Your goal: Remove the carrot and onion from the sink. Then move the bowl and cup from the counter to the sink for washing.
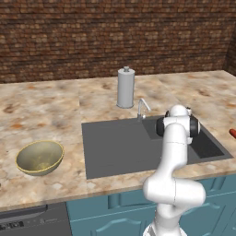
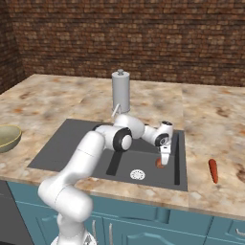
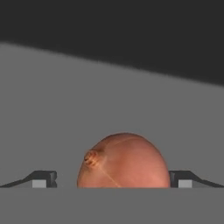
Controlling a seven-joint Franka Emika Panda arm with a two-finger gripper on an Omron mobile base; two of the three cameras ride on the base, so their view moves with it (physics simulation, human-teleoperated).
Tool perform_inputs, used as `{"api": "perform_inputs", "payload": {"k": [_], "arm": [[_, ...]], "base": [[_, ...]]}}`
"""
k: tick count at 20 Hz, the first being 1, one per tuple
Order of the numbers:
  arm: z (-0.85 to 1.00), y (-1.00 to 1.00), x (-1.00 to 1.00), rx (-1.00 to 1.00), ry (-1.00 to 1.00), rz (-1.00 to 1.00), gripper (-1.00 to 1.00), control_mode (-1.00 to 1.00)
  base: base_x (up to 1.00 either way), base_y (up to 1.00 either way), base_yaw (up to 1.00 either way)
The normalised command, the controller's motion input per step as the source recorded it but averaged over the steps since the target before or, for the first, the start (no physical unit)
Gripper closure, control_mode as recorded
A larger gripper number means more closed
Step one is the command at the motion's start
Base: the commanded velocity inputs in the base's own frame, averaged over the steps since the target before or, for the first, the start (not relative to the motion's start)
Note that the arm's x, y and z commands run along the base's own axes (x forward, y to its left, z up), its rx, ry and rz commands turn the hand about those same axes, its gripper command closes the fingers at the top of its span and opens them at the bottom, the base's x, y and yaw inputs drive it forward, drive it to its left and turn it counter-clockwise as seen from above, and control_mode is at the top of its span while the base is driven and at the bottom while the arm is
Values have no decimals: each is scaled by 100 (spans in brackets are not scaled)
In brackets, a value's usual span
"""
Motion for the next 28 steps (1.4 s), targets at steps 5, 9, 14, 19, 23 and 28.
{"api": "perform_inputs", "payload": {"k": [5,9,14,19,23,28], "arm": [[-20,0,0,0,0,-11,-100,-100],[-19,0,0,0,0,-10,-100,-100],[-22,5,0,3,0,-10,-100,-100],[-13,9,0,5,0,-8,-100,-100],[-2,11,0,5,0,-6,-100,-100],[0,12,1,3,0,-1,-100,-100]], "base": [[0,0,0],[0,0,0],[0,0,0],[0,0,0],[0,0,0],[0,0,0]]}}
